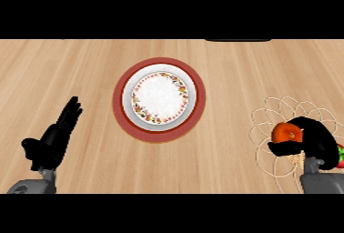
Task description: Pick the squash from the placemat and place it in the plate
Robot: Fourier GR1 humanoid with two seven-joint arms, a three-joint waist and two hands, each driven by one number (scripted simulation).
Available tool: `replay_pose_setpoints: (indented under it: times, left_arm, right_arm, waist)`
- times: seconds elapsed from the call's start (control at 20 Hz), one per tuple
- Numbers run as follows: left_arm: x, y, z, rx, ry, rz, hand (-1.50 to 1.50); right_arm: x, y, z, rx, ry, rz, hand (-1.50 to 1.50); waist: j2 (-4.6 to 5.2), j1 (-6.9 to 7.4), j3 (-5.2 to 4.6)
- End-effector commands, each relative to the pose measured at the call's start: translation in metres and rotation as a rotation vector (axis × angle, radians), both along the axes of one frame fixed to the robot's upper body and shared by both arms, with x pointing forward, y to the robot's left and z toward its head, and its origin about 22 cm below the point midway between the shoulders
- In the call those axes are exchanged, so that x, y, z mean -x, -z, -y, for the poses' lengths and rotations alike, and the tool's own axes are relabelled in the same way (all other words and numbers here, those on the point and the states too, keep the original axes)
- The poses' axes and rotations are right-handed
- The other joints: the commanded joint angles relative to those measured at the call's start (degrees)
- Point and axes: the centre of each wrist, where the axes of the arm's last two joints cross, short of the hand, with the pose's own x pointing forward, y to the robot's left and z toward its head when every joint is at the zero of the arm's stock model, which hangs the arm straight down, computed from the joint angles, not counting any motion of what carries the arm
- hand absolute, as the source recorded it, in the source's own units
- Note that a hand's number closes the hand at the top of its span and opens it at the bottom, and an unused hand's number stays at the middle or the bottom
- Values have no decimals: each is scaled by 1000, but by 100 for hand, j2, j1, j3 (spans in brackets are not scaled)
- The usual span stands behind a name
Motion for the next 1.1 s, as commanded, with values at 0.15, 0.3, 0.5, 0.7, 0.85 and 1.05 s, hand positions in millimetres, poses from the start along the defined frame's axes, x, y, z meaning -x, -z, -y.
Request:
replay_pose_setpoints:
  times: [0.15, 0.3, 0.5, 0.7, 0.85, 1.05]
  left_arm:
    - [4, 4, -3, 3, -22, -17, 0]
    - [2, 0, -3, 19, -28, -14, 0]
    - [-2, 0, -3, 18, -33, -13, 0]
    - [-1, -11, -5, 1, 4, -1, 0]
    - [5, 7, -4, -9, 1, -16, 0]
    - [-3, -7, 5, -4, -7, 2, 0]
  right_arm:
    - [49, -2, -54, 115, -456, 87, 150]
    - [77, -31, -47, 169, -484, 179, 150]
    - [92, -57, -51, 177, -527, 265, 150]
    - [113, -88, -69, 200, -492, 356, 150]
    - [117, -111, -84, 221, -503, 460, 150]
    - [120, -128, -100, 284, -484, 616, 150]
  waist:
    - [14, -59, 54]
    - [18, -98, 54]
    - [47, -29, 59]
    - [46, 5, 60]
    - [53, 14, 57]
    - [52, 42, 58]
